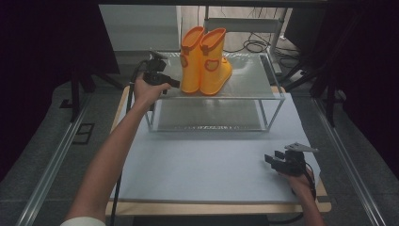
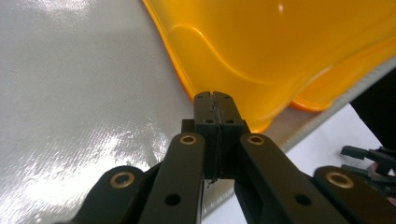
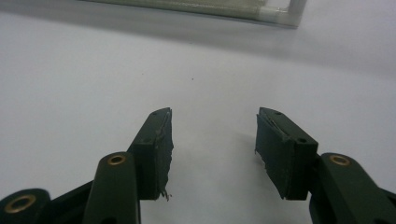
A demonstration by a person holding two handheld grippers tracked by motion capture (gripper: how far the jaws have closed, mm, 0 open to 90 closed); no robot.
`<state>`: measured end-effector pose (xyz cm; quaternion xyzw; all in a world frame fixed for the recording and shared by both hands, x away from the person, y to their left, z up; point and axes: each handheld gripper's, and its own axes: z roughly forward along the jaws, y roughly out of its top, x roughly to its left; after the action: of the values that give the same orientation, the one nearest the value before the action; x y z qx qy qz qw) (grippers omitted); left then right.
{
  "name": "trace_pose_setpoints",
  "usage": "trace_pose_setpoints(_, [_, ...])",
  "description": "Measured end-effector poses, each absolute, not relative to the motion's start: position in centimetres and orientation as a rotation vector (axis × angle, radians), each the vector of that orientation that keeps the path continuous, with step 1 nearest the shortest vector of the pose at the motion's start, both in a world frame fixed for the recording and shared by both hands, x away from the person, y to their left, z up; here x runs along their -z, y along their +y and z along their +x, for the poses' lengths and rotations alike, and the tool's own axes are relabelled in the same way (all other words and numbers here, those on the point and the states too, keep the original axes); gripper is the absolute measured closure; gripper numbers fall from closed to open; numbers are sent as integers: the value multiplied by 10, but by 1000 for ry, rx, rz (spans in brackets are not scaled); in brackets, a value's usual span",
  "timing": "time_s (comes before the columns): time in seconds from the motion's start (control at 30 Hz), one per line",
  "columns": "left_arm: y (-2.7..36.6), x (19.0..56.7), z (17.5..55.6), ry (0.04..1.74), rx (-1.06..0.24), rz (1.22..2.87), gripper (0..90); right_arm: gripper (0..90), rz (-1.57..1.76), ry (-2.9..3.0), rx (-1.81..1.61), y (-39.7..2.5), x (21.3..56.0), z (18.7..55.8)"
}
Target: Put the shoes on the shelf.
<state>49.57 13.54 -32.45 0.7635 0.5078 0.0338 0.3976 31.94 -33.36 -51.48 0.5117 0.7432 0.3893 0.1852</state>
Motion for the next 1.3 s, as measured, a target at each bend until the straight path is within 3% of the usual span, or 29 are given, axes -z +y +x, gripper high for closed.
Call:
trace_pose_setpoints(0.3, [136,329,499,1301,-3,1866,900,462,1440,2098,-1089,-334,516,320])
trace_pose_setpoints(1.07, [81,316,487,1174,-1,1943,900,463,1442,2090,-1122,-332,512,318])
trace_pose_setpoints(1.3, [86,318,489,1167,25,1936,900,463,1441,2091,-1124,-333,513,318])
